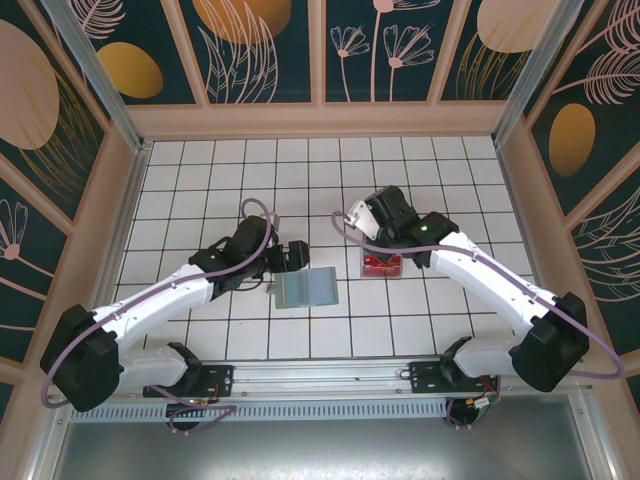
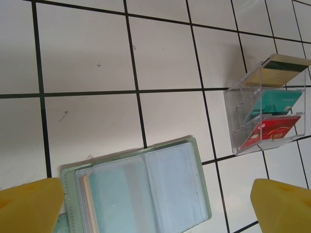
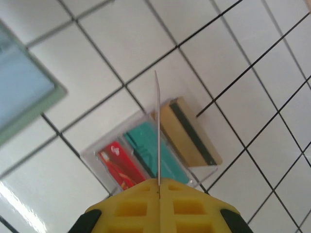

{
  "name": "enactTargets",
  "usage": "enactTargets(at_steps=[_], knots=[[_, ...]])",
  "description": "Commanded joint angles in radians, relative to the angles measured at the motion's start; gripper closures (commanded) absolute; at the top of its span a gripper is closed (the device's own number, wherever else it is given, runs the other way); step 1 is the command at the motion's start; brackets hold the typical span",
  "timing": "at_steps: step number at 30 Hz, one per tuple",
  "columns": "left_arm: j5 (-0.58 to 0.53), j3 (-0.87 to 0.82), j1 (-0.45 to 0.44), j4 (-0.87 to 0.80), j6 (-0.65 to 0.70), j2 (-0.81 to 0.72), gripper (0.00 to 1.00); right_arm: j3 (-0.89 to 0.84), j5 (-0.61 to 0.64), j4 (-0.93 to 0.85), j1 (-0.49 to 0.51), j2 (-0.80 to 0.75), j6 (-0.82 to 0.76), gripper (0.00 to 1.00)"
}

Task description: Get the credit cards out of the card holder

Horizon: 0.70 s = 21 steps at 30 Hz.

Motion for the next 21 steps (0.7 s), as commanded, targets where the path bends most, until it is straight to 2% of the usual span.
enactTargets(at_steps=[1, 14, 21], knots=[[-0.025, -0.021, 0.003, 0.013, 0.021, -0.017, 0.02, -0.053, 0.033, -0.074, 0.002, -0.014, -0.151, 1.0], [-0.031, -0.032, 0.003, 0.021, 0.031, -0.012, 0.01, -0.182, 0.041, -0.056, 0.002, -0.004, -0.189, 1.0], [-0.036, -0.037, 0.003, 0.021, 0.026, -0.011, 0.02, -0.198, 0.081, -0.003, 0.002, 0.016, -0.222, 1.0]])
